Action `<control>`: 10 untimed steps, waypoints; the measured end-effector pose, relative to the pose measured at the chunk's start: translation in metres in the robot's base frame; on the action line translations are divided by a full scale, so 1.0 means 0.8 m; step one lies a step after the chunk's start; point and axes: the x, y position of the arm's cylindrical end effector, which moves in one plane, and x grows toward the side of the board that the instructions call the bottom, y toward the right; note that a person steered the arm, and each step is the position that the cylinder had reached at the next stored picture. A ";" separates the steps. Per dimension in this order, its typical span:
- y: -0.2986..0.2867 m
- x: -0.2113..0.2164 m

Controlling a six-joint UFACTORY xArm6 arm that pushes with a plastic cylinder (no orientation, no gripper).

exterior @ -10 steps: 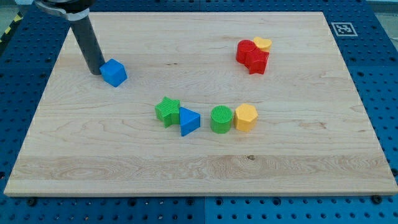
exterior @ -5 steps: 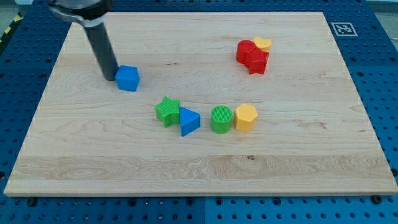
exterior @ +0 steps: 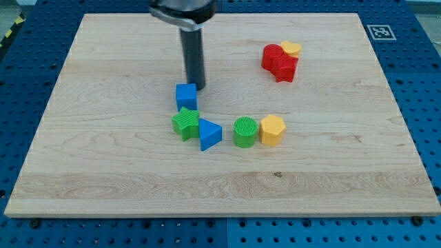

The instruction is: Slide the blue cube to the top left of the green star

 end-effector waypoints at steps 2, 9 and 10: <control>0.068 0.015; -0.046 0.044; -0.001 0.042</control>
